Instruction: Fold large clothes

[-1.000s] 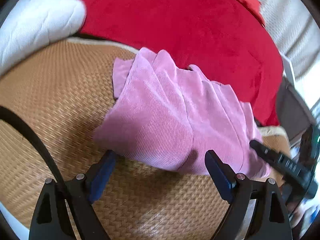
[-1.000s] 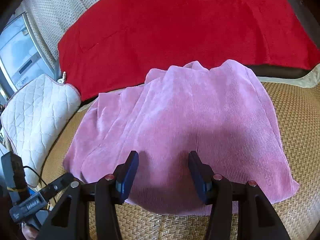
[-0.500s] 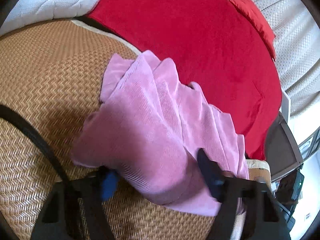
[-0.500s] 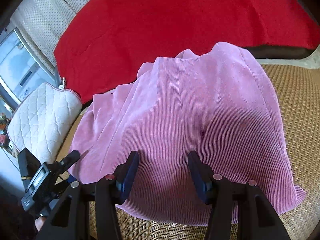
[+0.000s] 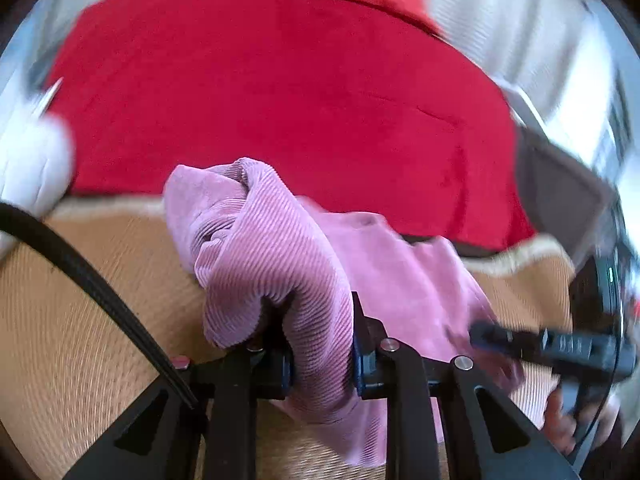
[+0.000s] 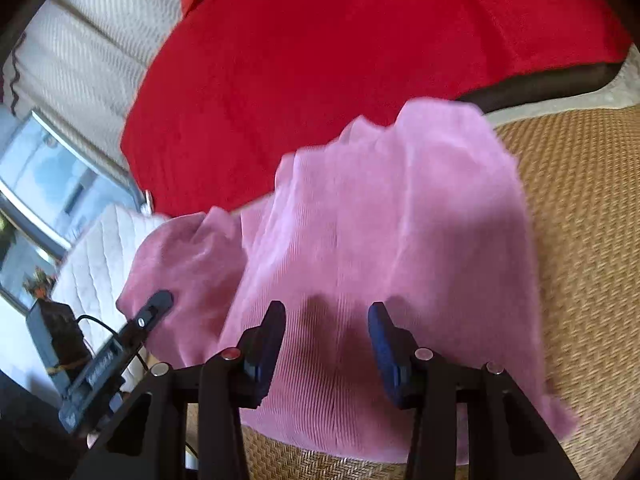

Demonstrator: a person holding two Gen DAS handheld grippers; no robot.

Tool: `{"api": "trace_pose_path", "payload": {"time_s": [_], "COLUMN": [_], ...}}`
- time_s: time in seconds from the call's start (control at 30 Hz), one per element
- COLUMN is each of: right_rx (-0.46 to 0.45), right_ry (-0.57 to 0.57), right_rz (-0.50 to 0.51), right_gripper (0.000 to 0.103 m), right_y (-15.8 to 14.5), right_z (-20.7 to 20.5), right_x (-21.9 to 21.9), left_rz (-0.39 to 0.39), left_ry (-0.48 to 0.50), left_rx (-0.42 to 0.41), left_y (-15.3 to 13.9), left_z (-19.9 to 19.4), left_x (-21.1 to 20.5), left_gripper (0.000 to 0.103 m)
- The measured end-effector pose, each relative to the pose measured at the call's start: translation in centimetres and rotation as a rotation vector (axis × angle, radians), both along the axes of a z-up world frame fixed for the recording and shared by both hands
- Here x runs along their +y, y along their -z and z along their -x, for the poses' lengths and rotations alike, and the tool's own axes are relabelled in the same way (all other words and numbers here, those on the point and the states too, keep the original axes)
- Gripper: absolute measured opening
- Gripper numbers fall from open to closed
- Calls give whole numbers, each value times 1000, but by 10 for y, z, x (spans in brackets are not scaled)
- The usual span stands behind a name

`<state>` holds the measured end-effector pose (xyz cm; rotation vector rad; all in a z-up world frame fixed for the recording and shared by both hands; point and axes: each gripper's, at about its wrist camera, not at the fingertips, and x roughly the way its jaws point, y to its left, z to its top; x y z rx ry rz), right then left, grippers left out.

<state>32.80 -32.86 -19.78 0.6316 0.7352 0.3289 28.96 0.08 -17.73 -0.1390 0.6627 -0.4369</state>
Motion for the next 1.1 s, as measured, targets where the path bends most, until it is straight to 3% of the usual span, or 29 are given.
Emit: {"api": "trace_pose_path", "payload": {"time_s": [0.17,0.23,0.3,0.33,0.5,0.63,0.77,0.83,0.87,0.9,0.97,1.1], "right_rx": [-36,-41,-40,-38,29,-17,-9,-9,-7,5,-31,-209], "right_ry": [-2,-19,-35,-47,-122,-156,-123,-135,-140,-140,-145,-127], "right_rz": [-167,-282,-331,-348,-427,-454,-406,-353,-310,-256,-228,-177], "right_gripper": [49,58,76,78,78,78,84,73,38,20,17,16], "right_y": [-2,2,4,6,23,15,12,15,14,12,0,-49], "right_z": [-7,-17,-27,-33,-64,-79,-91,-95,-98,-99,-92,-60], "right_x": [-38,-50,-52,-51,-29,-10,8,19,25,31,33,28], "left_rz": [-123,-146,-173,-170,-100,-106,-112,-114,-114,-117,-115,-109], "left_ry": [233,294,307,310,337,355,376,381,380,379,383,395], "left_rx": [-71,-59,-54,-55,-46,-56,-67,-75,-76,-73,-83,-156], "left_y": [-13,-4,11,15,15,19,17,15,14,12,5,-30], "left_z": [21,33,33,33,25,28,40,41,41,39,42,58], "left_x": [-76,-91,-98,-98,-84,-87,-80,-77,-75,-72,-69,-72], "left_gripper": [22,21,21,21,22,22,22,22,22,22,21,21]}}
